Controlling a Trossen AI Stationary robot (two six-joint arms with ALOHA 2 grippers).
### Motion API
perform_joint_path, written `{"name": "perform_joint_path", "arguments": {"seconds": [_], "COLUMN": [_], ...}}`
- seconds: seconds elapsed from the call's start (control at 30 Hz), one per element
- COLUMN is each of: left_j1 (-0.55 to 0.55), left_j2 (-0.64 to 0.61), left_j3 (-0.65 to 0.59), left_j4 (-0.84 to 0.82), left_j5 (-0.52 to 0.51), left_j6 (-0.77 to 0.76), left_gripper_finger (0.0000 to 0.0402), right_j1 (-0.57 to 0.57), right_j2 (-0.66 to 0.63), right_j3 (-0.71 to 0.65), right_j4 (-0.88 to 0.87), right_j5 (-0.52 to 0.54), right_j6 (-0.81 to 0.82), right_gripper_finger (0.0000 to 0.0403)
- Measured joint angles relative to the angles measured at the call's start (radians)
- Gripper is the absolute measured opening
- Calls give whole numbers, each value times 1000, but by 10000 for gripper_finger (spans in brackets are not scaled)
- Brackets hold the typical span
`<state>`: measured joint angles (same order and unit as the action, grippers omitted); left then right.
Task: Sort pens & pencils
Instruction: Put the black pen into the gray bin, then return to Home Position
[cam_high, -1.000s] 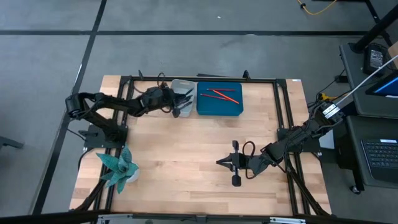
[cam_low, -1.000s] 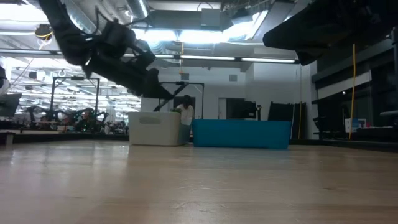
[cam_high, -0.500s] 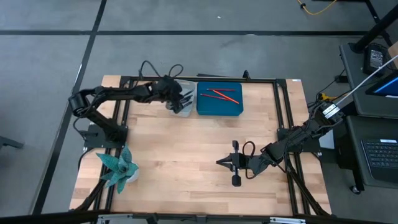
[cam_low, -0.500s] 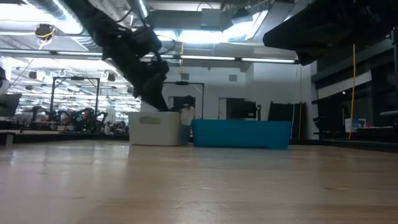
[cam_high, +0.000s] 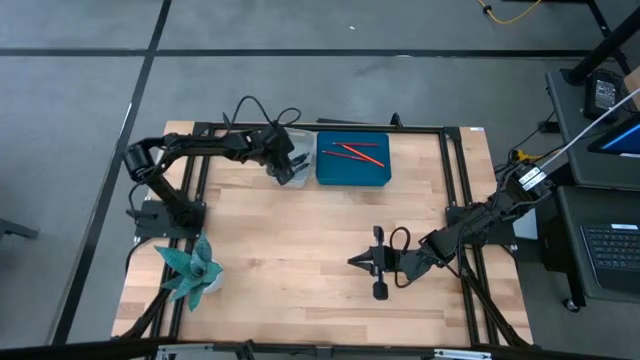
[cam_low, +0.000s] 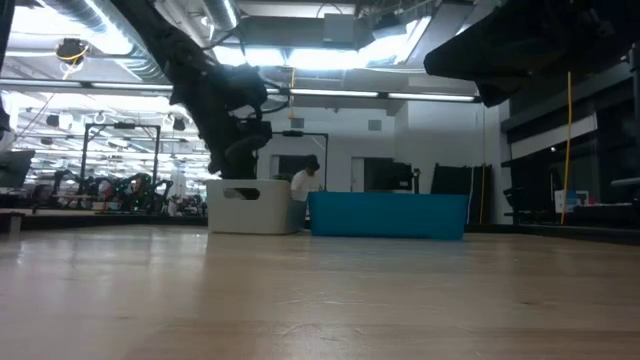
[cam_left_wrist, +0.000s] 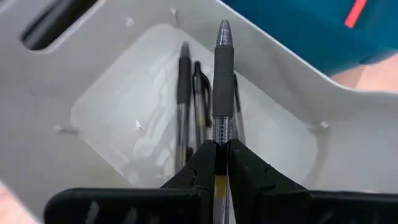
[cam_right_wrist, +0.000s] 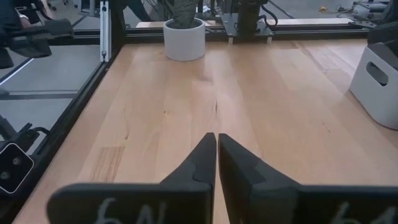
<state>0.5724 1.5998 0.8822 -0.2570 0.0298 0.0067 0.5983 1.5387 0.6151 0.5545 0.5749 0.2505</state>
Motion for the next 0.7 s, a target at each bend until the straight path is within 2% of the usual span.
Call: {"name": "perform_joint_path", "arguments": {"seconds": [0.17, 0.4, 0.7], "left_j1": [9, 13, 10], "left_j2": [14, 13, -4], "left_j3": [0, 0, 0], "left_j4": [-1, 3, 12], "left_j5": [60, 63, 60], "left_j6": [3, 3, 24], "left_gripper_finger": [21, 73, 75], "right_j1": [0, 0, 0], "right_j2": [0, 0, 0], "right_j3": [0, 0, 0], "right_j4": [-2, -2, -2], "right_j5": [0, 0, 0], "right_j6": [4, 4, 3], "right_gripper_finger": [20, 20, 20]}}
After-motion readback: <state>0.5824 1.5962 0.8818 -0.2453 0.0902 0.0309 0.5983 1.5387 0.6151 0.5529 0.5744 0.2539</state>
